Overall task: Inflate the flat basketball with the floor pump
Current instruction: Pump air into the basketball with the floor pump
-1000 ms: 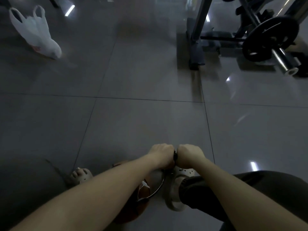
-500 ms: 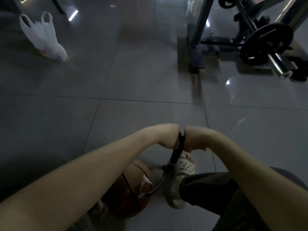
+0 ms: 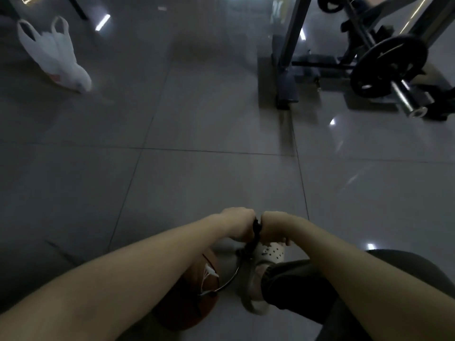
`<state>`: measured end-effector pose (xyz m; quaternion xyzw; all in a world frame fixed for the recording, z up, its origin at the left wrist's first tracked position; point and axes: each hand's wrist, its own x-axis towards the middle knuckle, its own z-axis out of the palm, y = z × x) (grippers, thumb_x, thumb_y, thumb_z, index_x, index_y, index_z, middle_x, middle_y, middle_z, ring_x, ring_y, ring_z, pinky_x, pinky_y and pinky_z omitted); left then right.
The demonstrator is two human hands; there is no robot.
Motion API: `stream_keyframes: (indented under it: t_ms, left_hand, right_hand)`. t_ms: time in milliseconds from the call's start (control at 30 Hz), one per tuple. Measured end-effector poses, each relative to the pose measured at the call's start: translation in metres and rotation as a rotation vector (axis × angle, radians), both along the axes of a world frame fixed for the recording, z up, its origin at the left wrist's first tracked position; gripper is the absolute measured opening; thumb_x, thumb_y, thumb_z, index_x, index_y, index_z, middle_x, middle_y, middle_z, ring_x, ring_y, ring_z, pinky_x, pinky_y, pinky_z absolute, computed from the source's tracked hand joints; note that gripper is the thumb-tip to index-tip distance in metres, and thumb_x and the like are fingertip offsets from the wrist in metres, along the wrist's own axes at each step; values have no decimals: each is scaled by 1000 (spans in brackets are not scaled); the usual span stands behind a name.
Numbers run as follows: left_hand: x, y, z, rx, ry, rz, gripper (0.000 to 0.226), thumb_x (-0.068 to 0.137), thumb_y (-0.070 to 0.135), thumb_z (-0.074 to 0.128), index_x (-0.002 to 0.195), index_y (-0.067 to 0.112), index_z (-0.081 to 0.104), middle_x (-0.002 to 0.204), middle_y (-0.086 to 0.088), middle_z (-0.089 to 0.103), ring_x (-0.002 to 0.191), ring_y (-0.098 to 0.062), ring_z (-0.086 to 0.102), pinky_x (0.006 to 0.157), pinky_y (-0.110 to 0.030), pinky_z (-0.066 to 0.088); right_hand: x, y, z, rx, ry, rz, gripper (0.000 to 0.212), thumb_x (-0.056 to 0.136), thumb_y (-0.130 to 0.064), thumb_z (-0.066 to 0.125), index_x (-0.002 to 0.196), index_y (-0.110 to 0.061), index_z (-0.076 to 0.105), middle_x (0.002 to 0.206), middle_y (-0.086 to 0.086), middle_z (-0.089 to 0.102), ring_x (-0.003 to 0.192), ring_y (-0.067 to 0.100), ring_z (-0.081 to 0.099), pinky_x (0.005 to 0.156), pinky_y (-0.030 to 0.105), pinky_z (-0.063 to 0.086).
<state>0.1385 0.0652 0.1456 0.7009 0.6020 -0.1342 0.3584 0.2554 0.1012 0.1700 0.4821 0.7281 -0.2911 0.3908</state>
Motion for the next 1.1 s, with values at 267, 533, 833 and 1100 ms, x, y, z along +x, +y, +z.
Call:
stream_keyframes:
  t_ms: [267, 533, 833, 1100]
  left_hand:
    - [-17, 29, 110, 94, -87, 6, 15, 84, 23, 71, 73, 14, 67, 66, -1, 60, 59, -20, 55, 54, -32, 44]
    - [5, -13, -27, 55, -60, 99, 12, 83, 24, 68, 80, 18, 58, 79, -1, 60, 73, -26, 61, 61, -33, 46]
    - [-2, 1, 13, -51, -80, 72, 11, 87, 22, 70, 85, 12, 69, 78, -4, 67, 67, -22, 60, 59, -33, 46]
    - [-16, 30, 121, 28, -116, 4, 3, 85, 17, 74, 82, 17, 74, 80, -3, 70, 71, -18, 63, 66, -35, 51]
  right_hand:
    - [-2, 28, 111, 86, 130, -2, 4, 85, -11, 68, 86, -9, 66, 71, 5, 57, 58, 16, 52, 53, 26, 48]
    - [14, -17, -31, 206, 95, -25, 20, 89, -30, 57, 73, -20, 49, 72, -2, 53, 72, 21, 58, 67, 33, 50]
    - [6, -2, 25, -16, 79, -52, 15, 89, -23, 66, 86, -10, 61, 72, 4, 58, 61, 17, 55, 64, 32, 55]
    - [4, 24, 117, 54, 162, -77, 11, 85, -13, 69, 94, -7, 68, 72, 5, 56, 58, 16, 49, 55, 27, 47]
